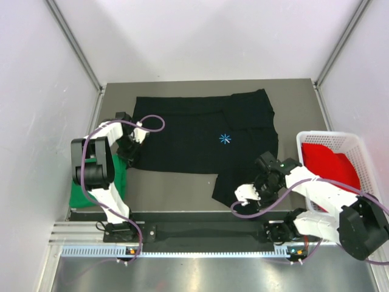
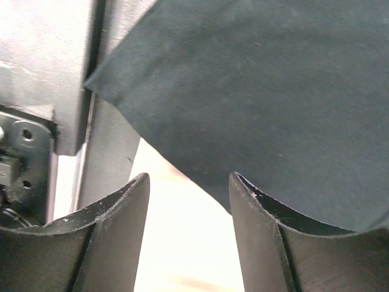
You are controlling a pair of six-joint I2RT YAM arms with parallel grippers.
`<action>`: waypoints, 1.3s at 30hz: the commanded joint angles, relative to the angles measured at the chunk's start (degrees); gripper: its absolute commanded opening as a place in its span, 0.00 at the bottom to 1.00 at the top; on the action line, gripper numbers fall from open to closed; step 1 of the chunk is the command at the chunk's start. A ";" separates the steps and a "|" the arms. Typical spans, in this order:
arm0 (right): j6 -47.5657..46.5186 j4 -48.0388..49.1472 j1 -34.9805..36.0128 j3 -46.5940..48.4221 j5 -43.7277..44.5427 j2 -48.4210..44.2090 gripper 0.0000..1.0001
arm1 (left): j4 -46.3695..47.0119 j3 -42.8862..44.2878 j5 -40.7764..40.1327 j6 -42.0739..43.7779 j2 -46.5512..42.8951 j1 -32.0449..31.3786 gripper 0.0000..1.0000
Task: Fold and stack the t-shirts
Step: Fold the tshirt
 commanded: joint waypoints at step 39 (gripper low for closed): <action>9.50 7.32 14.90 -3.94 7.42 -0.12 0.00 | -0.81 3.77 0.73 -1.12 0.06 0.06 0.00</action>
